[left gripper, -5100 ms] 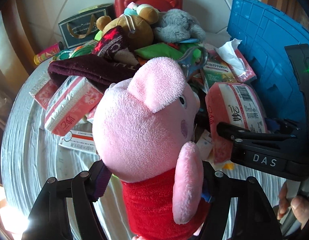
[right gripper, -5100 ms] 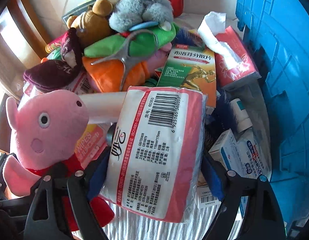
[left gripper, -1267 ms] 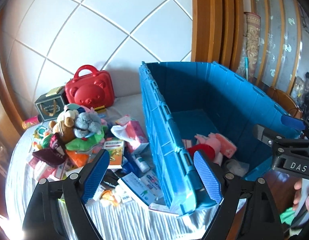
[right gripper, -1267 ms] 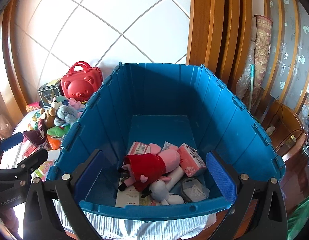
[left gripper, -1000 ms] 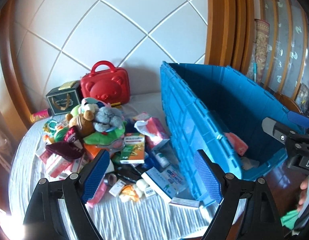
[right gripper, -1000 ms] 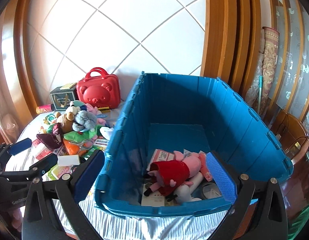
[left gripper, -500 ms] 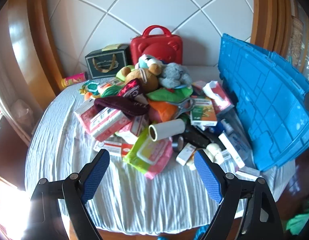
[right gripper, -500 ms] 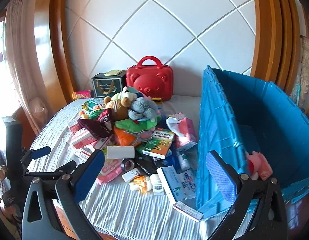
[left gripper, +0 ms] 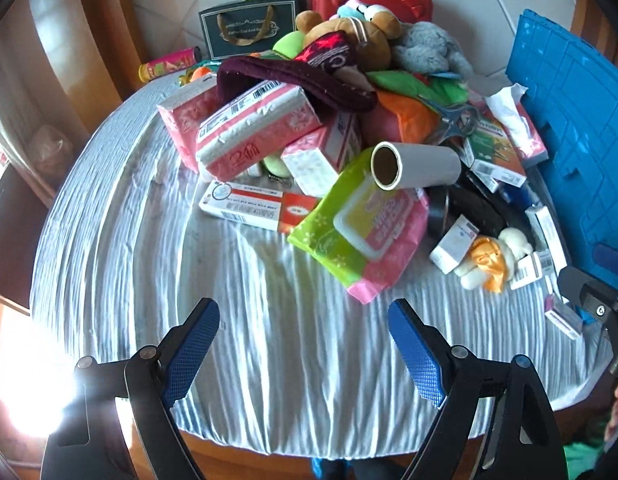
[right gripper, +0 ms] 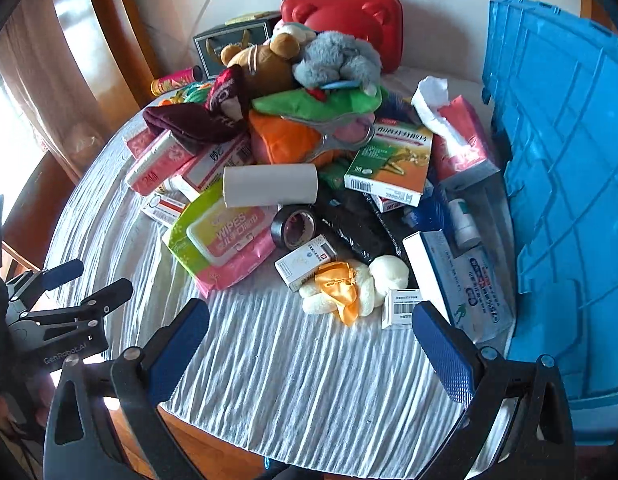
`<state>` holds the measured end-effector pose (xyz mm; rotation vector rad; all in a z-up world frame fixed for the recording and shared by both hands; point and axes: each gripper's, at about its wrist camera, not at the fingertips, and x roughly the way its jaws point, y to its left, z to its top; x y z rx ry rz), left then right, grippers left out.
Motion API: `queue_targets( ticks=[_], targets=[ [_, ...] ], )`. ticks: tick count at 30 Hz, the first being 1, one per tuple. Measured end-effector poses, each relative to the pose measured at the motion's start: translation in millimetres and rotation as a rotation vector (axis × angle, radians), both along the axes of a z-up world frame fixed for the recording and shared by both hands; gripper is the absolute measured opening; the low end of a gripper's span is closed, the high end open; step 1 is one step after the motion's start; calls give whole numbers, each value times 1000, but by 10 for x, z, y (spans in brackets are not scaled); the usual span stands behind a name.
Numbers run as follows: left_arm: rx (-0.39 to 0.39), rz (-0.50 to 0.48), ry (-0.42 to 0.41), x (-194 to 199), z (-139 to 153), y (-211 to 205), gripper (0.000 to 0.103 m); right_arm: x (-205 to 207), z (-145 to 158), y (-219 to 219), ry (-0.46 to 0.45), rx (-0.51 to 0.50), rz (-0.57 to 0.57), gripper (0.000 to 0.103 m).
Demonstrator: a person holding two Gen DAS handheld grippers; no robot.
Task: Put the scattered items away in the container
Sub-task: 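Lower both grippers toward the green wipes pack and a small white medicine box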
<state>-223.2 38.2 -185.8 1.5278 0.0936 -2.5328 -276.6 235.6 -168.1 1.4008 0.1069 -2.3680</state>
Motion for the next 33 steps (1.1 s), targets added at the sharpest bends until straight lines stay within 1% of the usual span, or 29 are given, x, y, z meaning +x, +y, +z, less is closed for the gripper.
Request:
queue_targets(
  ticks=[4,5,6,9,10,13,14,15,21,22,23,24,29,30,31,33],
  targets=[
    [-2,5,-47,-207,-198,57,87,-180,-255,-77,-54,-10,30,103],
    [-5,4,-57,-256,-240,74,87,-223,-312,-94,-64,-8,36,97],
    [-11,1,-56,-300,-265,84,87,-267,-370,-110,-73,-5,44,85],
    [-18,-8,-56,-437,-331,96,87,-378,-530,-109,-122,-10,27,65],
    [-15,-13,-57,-487,-337,95,87,-399,-566,-114,-135,-7,29,63],
    [-20,-40,-58,-654,-347,102,87,-464,-605,-108,-147,-5,14,61],
    [-22,-55,-60,-717,-355,101,87,-485,-604,-104,-148,-8,4,57],
    [-26,-68,-67,-778,-374,100,87,-505,-602,-97,-147,-11,-10,55],
    [-20,-159,-117,-1087,-616,104,87,-602,-630,-86,-160,-17,-82,55],
    [-14,-172,-125,-1125,-663,102,88,-625,-637,-91,-162,-20,-90,55],
    [9,-188,-127,-1160,-697,99,93,-648,-644,-97,-163,-23,-98,55],
    [29,-203,-129,-1194,-729,99,95,-668,-642,-107,-160,-24,-103,55],
    [73,-273,-125,-1358,-838,233,98,-780,-634,-142,-154,-23,-121,55],
    [56,-281,-114,-1360,-836,270,96,-798,-632,-148,-155,-22,-119,55],
    [67,-295,-108,-1341,-819,296,84,-814,-629,-154,-155,-21,-116,55],
    [77,-306,-96,-1290,-785,317,74,-841,-635,-172,-158,-19,-109,55]
  ],
)
